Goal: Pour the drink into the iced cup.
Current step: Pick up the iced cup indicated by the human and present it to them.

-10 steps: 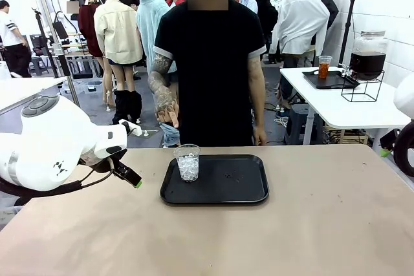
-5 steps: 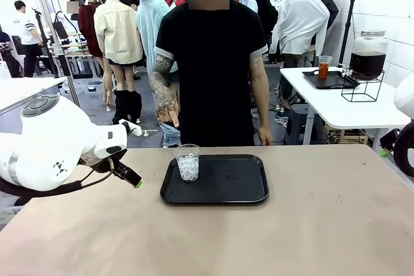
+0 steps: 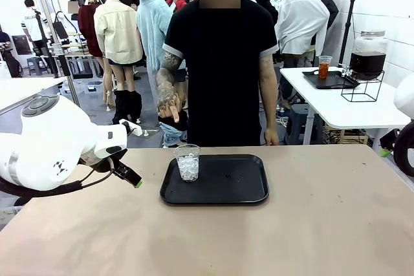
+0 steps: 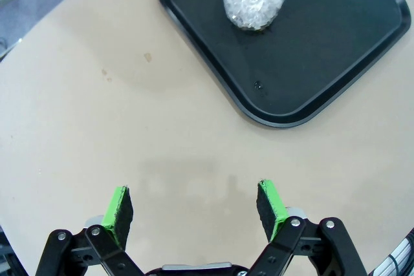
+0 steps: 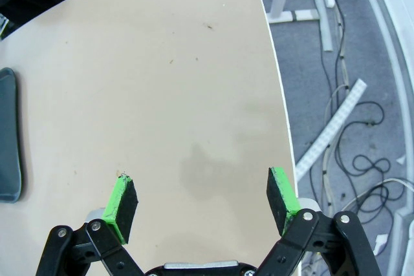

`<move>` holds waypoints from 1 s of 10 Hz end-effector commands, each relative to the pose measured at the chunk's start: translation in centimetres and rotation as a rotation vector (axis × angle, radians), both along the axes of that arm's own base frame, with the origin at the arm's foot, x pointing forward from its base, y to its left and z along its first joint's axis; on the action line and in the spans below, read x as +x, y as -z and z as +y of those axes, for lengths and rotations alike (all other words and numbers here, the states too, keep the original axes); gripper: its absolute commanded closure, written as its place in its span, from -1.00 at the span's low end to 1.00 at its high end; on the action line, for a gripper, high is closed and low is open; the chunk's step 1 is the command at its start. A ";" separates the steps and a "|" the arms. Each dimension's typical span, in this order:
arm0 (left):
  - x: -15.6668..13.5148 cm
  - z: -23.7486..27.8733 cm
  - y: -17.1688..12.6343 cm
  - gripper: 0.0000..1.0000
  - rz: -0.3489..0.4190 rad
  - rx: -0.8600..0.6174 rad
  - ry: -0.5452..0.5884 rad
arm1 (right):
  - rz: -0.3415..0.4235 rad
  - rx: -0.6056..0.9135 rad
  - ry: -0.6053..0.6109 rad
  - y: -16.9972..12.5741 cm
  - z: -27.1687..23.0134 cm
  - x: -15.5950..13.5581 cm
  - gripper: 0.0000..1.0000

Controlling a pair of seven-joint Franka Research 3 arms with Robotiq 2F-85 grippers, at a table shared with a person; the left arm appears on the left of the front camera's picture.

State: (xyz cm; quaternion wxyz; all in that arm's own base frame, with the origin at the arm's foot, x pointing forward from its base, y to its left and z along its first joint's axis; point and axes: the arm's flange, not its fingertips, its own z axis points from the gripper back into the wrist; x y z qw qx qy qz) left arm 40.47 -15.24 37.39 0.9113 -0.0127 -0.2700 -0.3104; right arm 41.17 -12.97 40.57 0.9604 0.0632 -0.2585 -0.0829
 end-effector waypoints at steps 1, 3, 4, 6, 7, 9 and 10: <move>3.6 2.7 -2.8 -1.00 0.014 0.013 0.229 | -0.007 -0.007 0.023 0.0 0.5 -0.2 -1.00; 8.4 3.9 -3.9 -1.00 0.093 0.096 0.280 | -0.007 -0.007 0.023 0.0 0.5 -0.2 -1.00; 10.7 4.7 -4.3 -1.00 0.131 0.066 0.415 | -0.007 -0.007 0.023 0.0 0.5 -0.2 -1.00; 15.6 6.5 -3.6 -1.00 0.172 0.080 0.622 | -0.007 -0.007 0.023 0.0 0.5 -0.2 -1.00; 16.7 6.6 -3.0 -1.00 0.185 0.009 0.688 | -0.007 -0.007 0.023 0.0 0.5 -0.2 -1.00; 18.1 6.3 -2.0 -1.00 0.159 -0.090 0.697 | -0.007 -0.007 0.023 0.0 0.5 -0.2 -1.00; 18.0 5.6 -2.1 -1.00 0.148 -0.071 0.209 | -0.007 -0.007 0.023 0.0 0.5 -0.2 -1.00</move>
